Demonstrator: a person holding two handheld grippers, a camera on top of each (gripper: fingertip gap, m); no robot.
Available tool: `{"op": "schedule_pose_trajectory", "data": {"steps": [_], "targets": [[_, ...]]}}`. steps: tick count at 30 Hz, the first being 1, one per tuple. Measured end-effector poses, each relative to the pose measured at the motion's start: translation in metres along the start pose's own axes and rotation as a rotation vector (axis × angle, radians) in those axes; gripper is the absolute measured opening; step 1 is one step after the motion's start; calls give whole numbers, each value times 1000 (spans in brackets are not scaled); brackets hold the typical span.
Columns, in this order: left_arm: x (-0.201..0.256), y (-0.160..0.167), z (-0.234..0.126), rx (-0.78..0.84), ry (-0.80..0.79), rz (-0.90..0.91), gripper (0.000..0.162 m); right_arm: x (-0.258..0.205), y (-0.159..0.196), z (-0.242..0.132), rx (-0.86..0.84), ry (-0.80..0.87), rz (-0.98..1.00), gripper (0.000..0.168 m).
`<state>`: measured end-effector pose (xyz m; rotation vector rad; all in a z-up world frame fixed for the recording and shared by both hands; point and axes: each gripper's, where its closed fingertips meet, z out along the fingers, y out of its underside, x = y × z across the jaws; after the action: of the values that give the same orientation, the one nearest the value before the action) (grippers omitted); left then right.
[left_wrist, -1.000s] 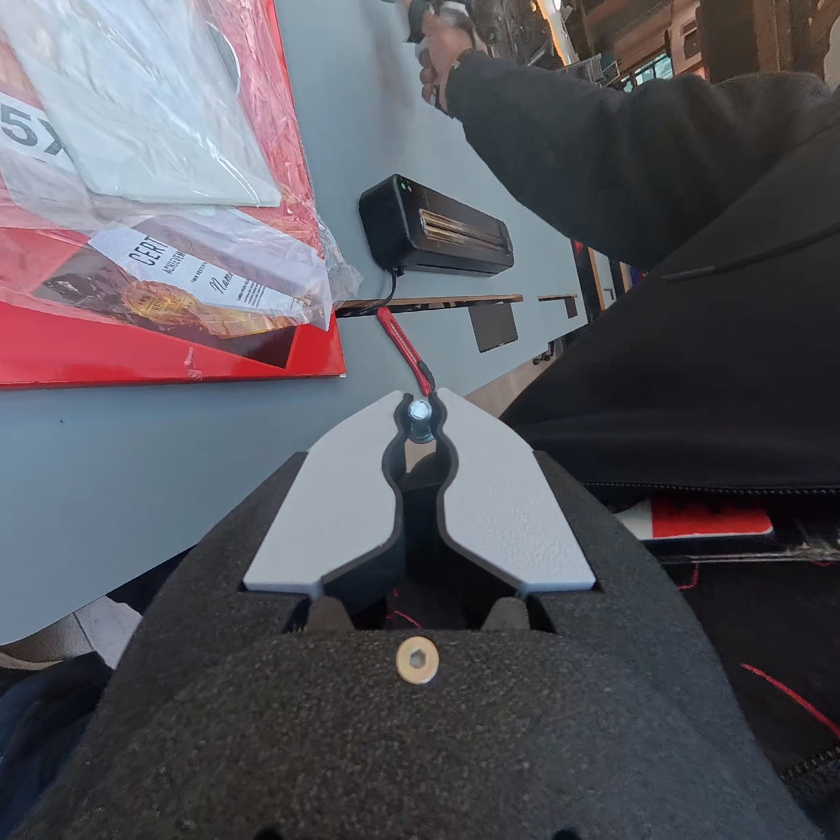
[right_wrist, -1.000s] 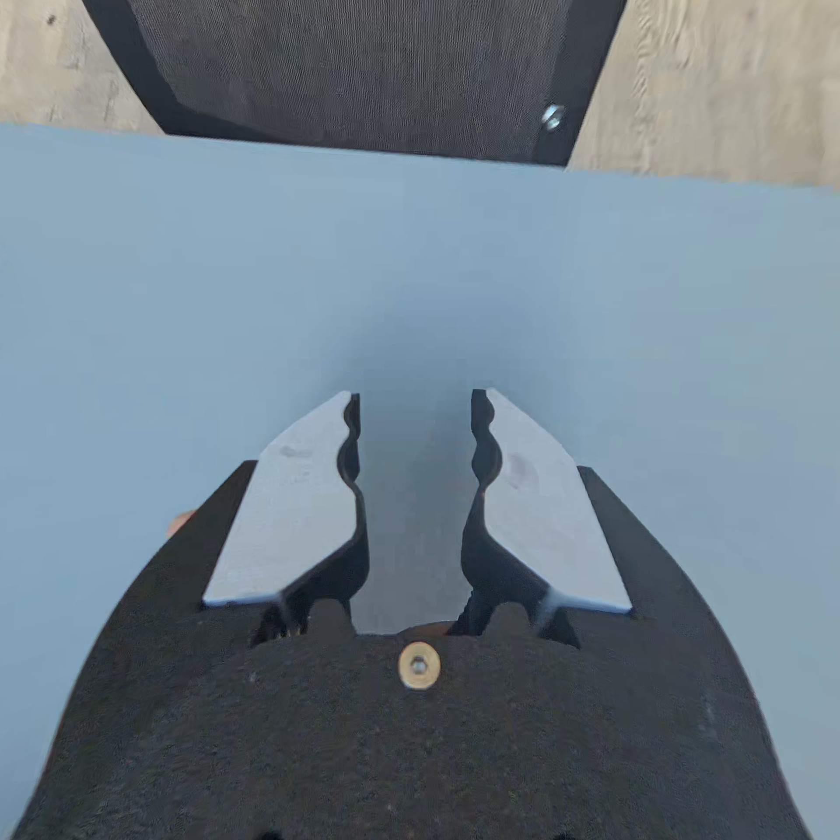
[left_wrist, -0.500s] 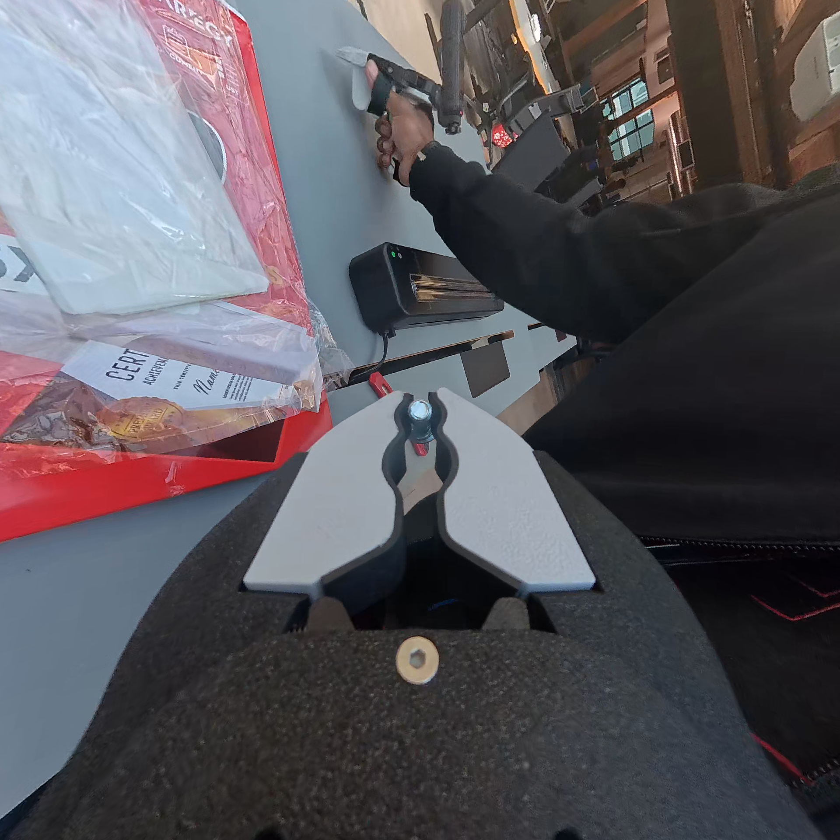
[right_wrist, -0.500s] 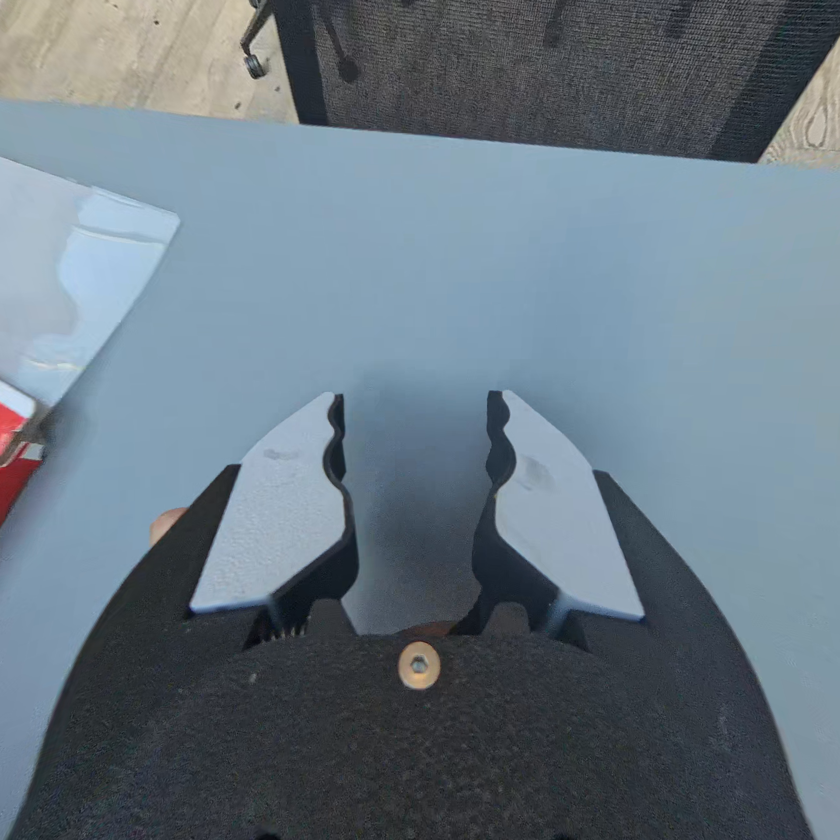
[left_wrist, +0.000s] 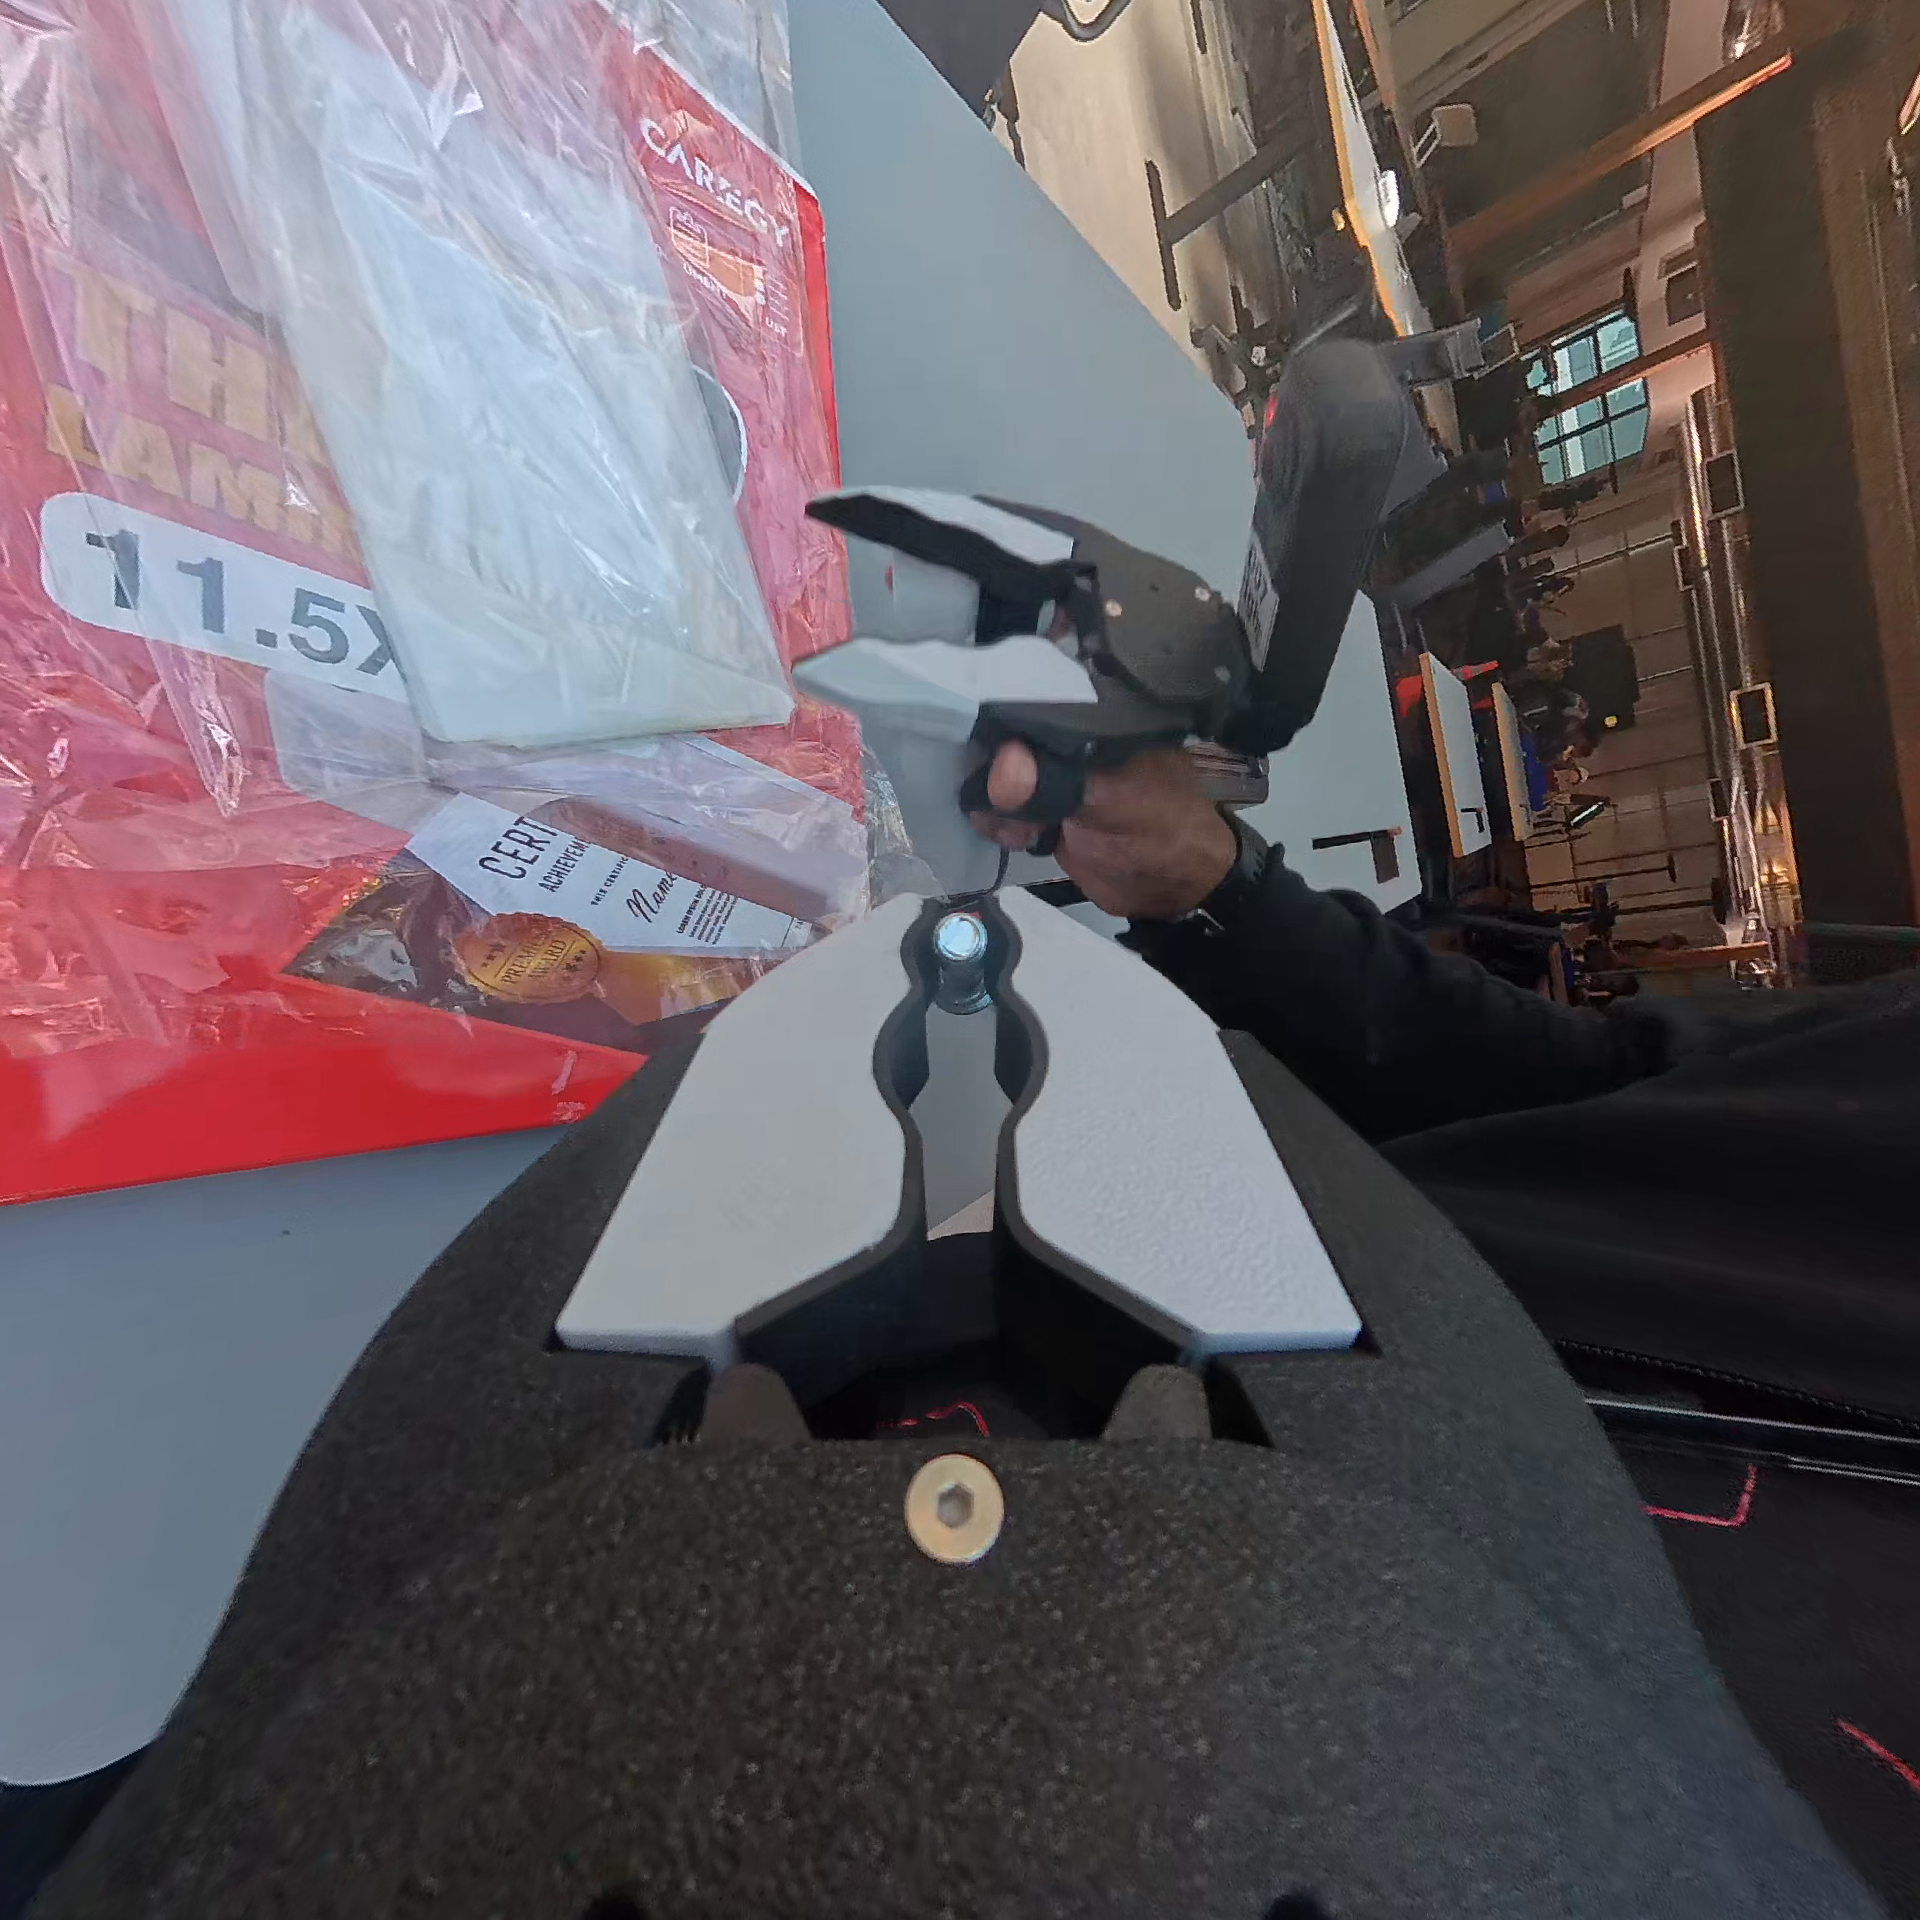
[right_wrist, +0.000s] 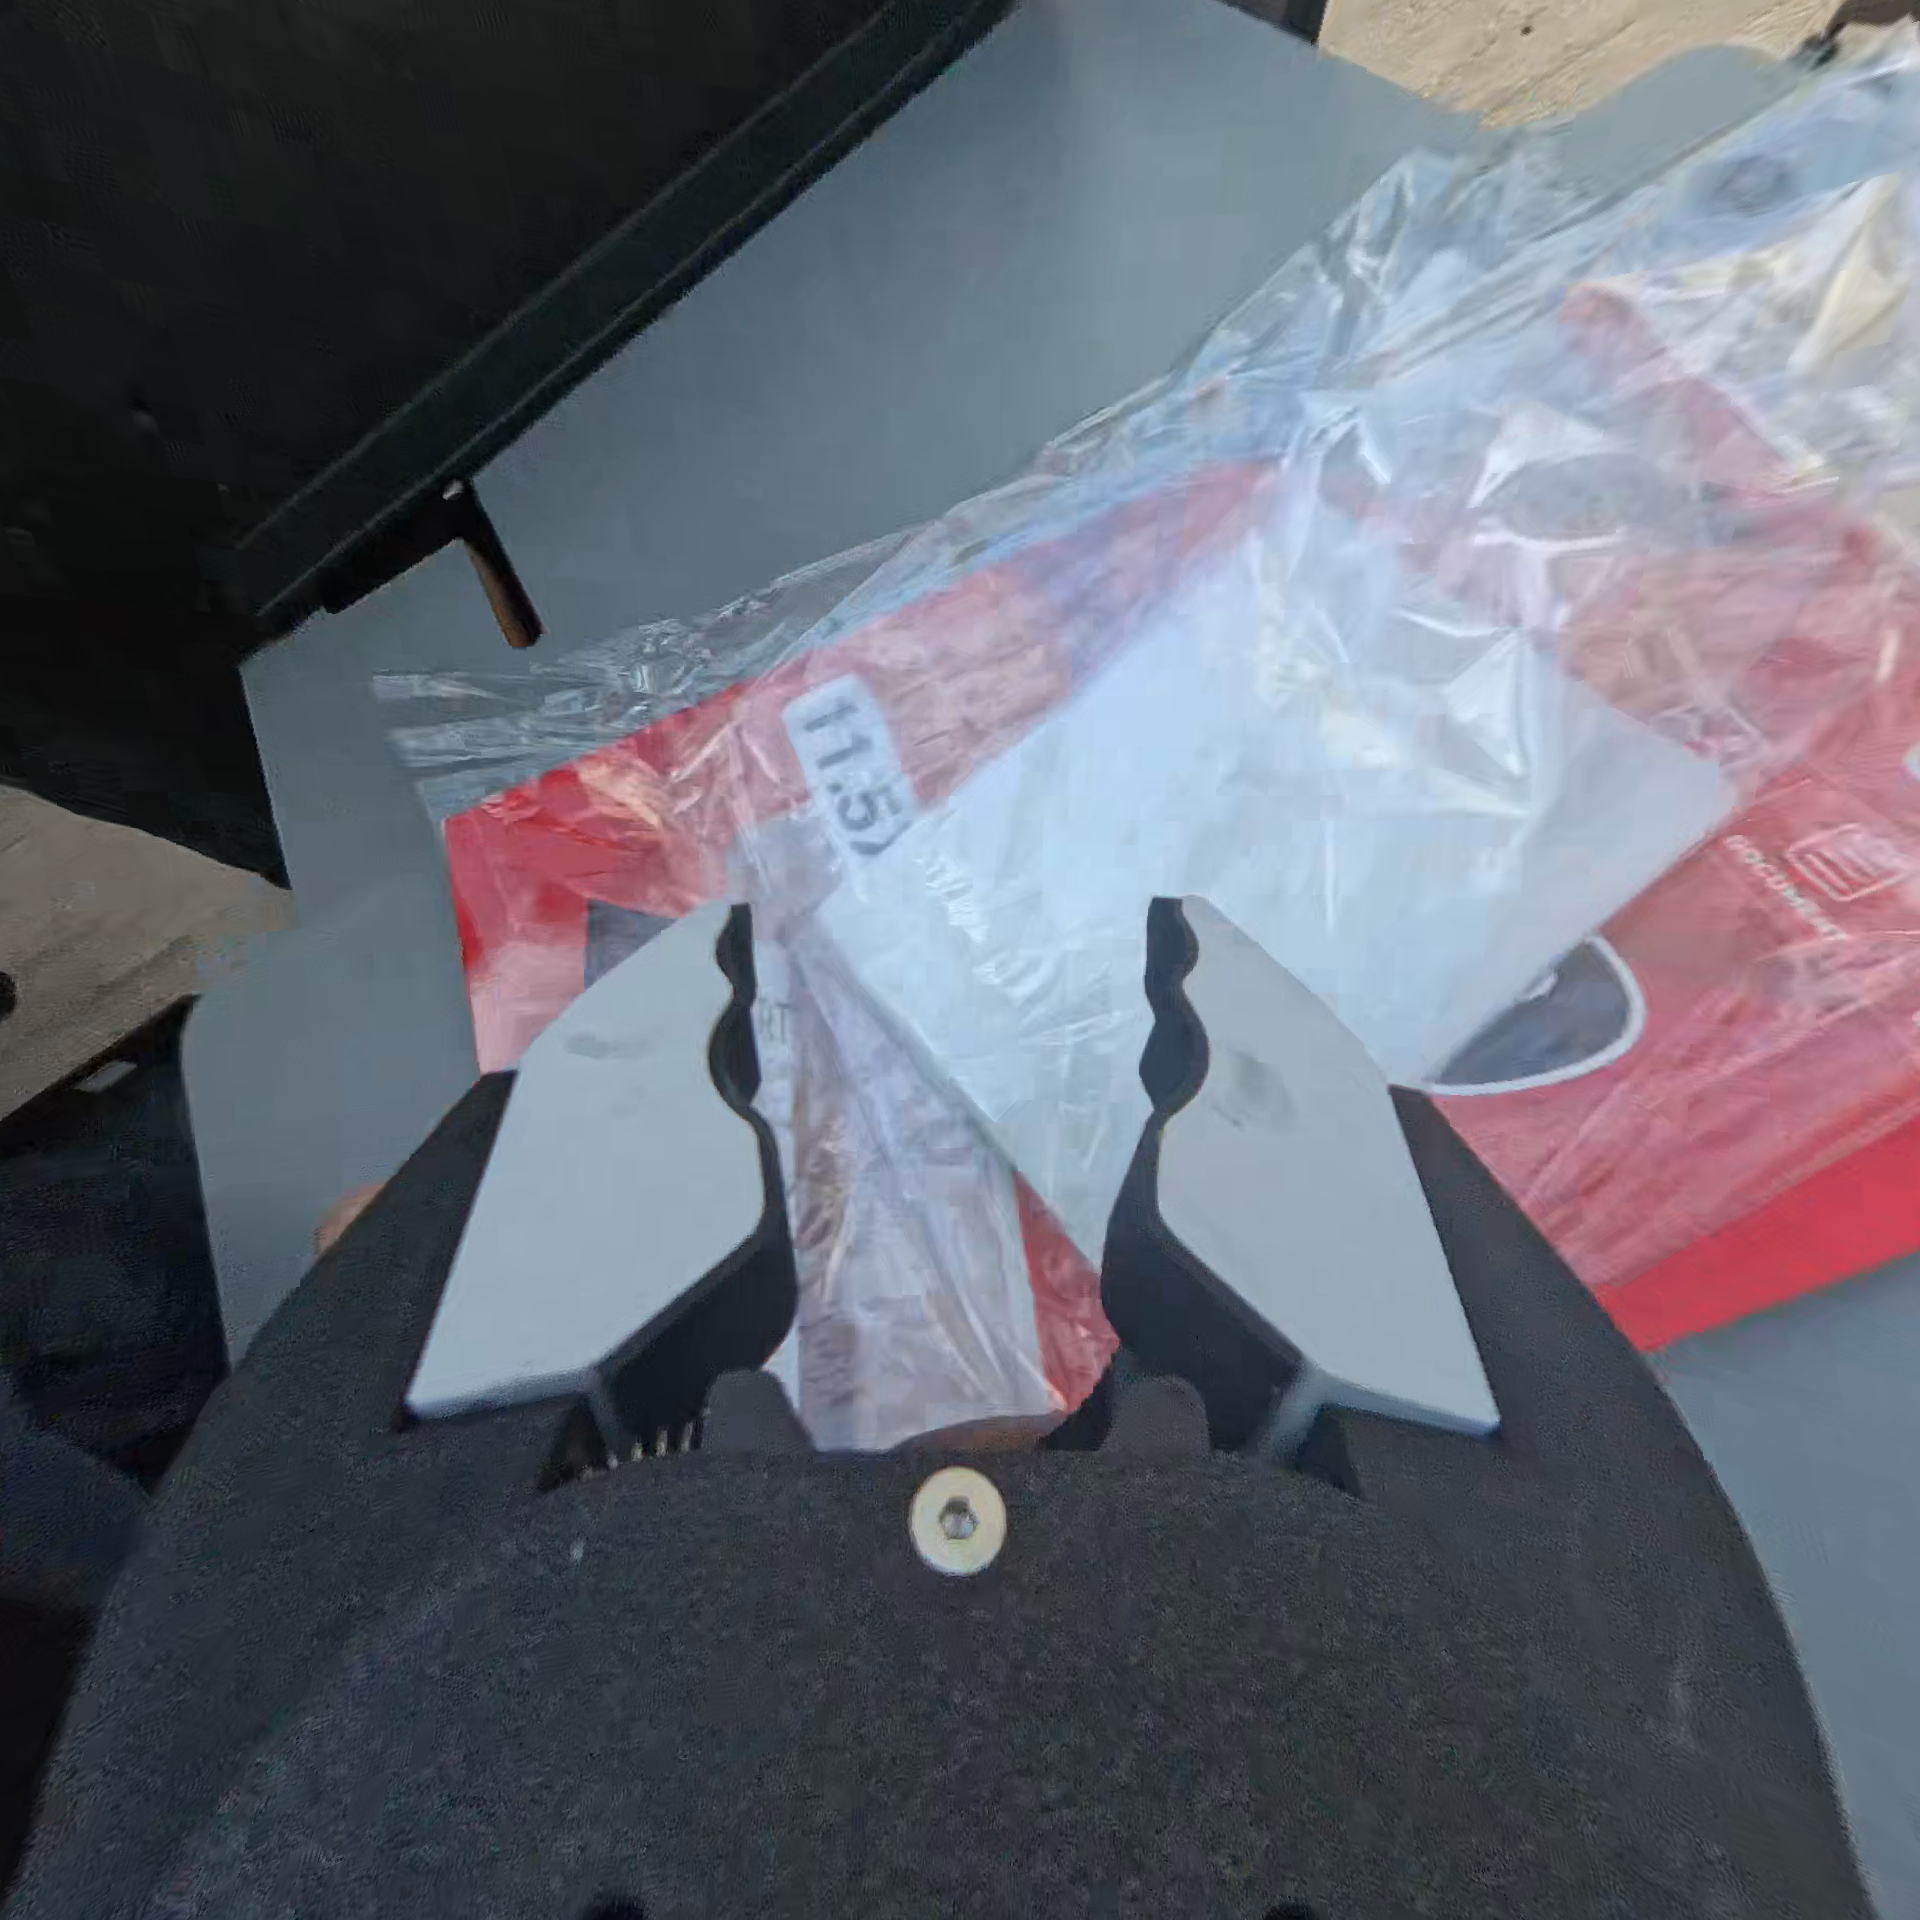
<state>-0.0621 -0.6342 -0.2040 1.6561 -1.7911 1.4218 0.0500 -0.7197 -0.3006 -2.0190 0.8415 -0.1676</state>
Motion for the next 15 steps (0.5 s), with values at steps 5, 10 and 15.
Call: {"op": "schedule_pose_trajectory", "data": {"steps": [5, 10, 15], "targets": [[-27, 1, -7, 3, -97, -24, 8, -114, 39, 12, -35, -165, 51, 70], [-59, 16, -8, -57, -216, -28, 7, -159, 71, 0, -92, -210, -30, 68], [-85, 39, 15, -245, -348, 227, 7, -159, 103, -32, -162, -178, -25, 66]]}}
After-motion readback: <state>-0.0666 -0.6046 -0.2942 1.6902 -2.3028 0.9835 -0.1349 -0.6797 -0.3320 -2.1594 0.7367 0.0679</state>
